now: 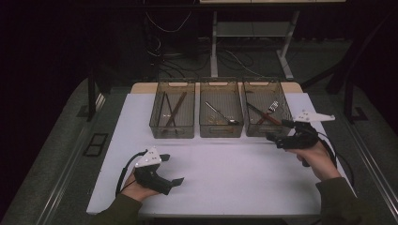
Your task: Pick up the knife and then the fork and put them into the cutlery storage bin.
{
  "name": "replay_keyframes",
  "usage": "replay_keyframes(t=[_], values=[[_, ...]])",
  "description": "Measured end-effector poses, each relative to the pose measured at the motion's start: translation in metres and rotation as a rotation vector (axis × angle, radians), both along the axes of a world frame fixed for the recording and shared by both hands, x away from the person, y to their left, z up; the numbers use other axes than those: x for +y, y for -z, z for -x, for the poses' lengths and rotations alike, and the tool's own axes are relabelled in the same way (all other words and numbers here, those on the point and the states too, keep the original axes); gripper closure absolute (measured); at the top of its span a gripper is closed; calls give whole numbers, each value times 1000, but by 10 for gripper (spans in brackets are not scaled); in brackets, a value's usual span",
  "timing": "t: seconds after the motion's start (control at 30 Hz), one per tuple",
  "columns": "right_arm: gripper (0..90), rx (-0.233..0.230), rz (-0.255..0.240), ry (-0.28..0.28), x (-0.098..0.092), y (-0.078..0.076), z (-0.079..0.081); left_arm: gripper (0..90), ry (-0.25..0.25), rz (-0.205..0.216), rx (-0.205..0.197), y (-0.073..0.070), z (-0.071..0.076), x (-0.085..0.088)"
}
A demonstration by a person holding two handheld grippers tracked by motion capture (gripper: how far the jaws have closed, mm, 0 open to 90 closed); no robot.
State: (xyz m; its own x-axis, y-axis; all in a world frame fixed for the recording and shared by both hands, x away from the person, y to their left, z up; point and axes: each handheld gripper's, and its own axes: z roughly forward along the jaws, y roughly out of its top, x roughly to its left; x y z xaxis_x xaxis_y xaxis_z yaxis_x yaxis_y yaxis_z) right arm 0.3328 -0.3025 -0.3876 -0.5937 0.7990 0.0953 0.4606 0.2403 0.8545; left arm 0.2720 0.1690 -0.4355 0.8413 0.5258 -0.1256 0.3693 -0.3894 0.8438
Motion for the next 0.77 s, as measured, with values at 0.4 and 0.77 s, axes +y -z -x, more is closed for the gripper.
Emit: replay_keyframes(t=[0.4, 0.77], values=[[101, 12, 7, -53, 10, 39, 56, 0, 13, -4, -2, -1, 0, 0], [102, 36, 10, -67, 1, 59, 77, 0, 19, -7, -3, -1, 1, -1]])
